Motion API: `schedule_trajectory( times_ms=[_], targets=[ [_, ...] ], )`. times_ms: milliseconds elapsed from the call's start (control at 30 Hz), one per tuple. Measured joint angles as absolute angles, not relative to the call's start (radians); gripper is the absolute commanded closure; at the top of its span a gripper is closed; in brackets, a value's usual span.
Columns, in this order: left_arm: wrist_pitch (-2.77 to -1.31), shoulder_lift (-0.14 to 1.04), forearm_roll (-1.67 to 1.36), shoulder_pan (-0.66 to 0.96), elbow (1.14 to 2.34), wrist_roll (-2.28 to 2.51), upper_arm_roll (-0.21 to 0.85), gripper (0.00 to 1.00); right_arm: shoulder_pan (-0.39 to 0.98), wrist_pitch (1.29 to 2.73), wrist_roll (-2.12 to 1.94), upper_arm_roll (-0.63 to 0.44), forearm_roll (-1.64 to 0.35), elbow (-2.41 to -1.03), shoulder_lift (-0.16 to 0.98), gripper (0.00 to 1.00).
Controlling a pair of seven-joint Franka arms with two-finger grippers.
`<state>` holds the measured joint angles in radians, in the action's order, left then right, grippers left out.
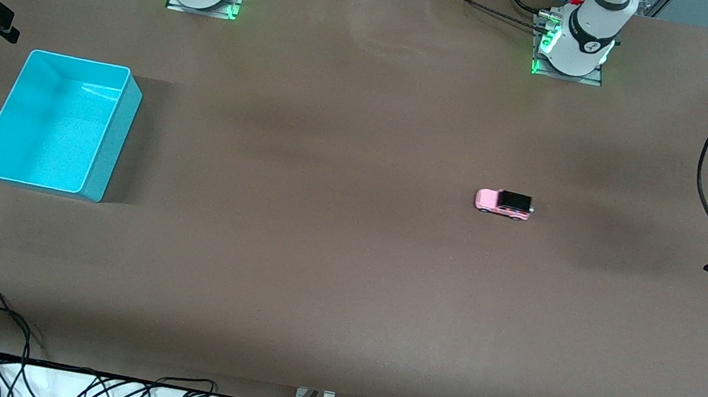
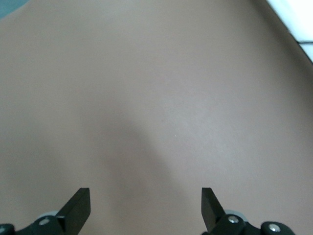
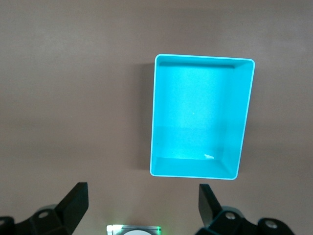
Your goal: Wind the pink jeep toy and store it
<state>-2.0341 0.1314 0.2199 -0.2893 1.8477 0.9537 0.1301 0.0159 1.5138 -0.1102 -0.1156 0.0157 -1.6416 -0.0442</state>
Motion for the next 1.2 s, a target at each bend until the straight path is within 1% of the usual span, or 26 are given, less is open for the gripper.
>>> schedule_trajectory(
  times_ms=[367,667,1200],
  targets=[
    [-1.862,0.120,0.131,-0.288,1.696,0.446,0.131,0.00,0.016,1.514,-0.110,-0.116,0.016,-1.642,-0.044,0.00],
    [-1.748,0.120,0.040,-0.287,1.593,0.064,0.131,0.00,0.016,1.514,-0.110,-0.116,0.016,-1.642,-0.044,0.00],
    [-1.731,0.119,0.012,-0.284,1.575,0.009,0.164,0.00,0.016,1.514,-0.110,-0.116,0.016,-1.642,-0.044,0.00]
  ],
)
